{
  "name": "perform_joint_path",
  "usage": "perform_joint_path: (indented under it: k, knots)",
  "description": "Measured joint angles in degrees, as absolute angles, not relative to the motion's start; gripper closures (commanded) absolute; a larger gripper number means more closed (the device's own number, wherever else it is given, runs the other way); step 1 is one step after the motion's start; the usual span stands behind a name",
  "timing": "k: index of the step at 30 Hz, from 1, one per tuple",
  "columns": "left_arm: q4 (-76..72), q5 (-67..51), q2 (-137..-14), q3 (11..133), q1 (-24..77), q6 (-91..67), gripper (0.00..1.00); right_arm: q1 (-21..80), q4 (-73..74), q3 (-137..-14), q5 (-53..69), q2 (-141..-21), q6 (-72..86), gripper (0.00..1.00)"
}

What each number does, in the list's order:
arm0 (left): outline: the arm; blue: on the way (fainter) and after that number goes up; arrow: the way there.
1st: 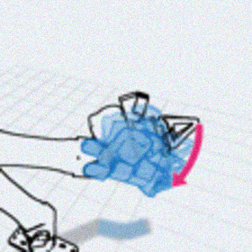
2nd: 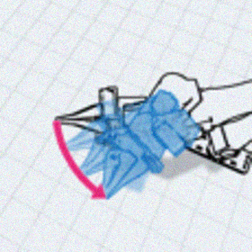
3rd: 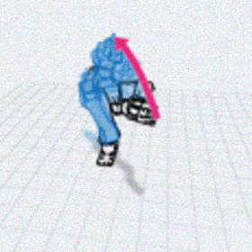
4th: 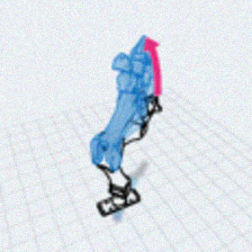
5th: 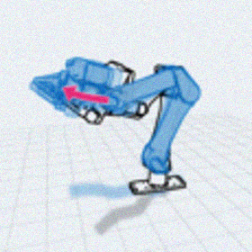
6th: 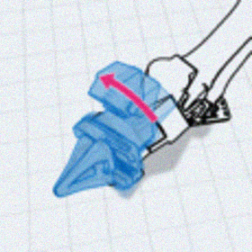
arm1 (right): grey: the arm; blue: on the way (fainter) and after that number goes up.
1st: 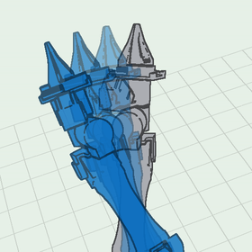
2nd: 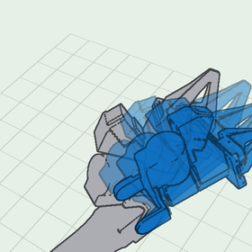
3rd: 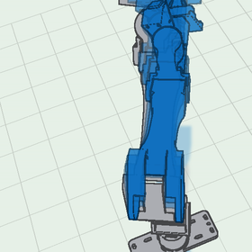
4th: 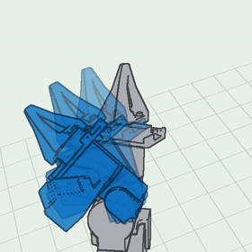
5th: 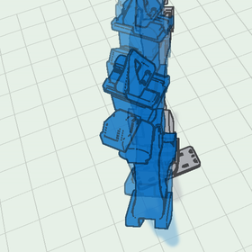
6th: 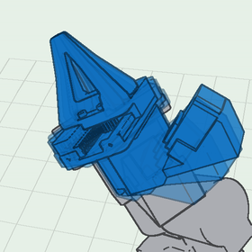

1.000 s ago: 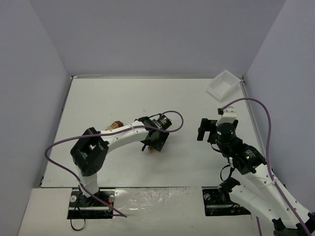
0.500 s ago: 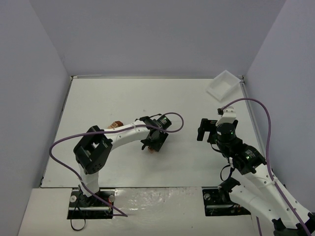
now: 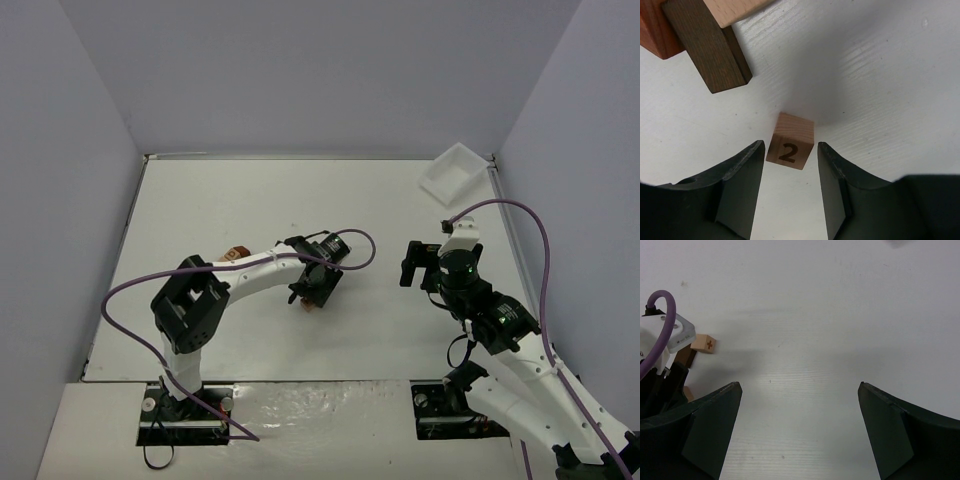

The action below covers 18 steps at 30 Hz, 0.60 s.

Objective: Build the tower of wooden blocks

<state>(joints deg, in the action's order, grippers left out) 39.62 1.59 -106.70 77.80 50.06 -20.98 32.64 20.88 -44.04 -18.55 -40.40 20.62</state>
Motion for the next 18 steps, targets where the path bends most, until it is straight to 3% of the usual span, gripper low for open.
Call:
perform_joint_path:
  k: [9,15,18]
  knots:
    - [39.6,1.3,-107.6,77.8,50.1,-20.0,0.72,32.6,20.9,-44.0,-18.5,-40.4,20.6,0.0]
    - [39.7,1.3,-107.5,77.8,49.7,-19.9,0.95,32.6,20.9,-44.0,-18.5,-40.5,20.6,0.0]
    - [40.7,1.2,-106.1,78.0,48.9,-19.5,1.0,32.6,20.9,-44.1,-18.2,-40.9,20.6,0.0]
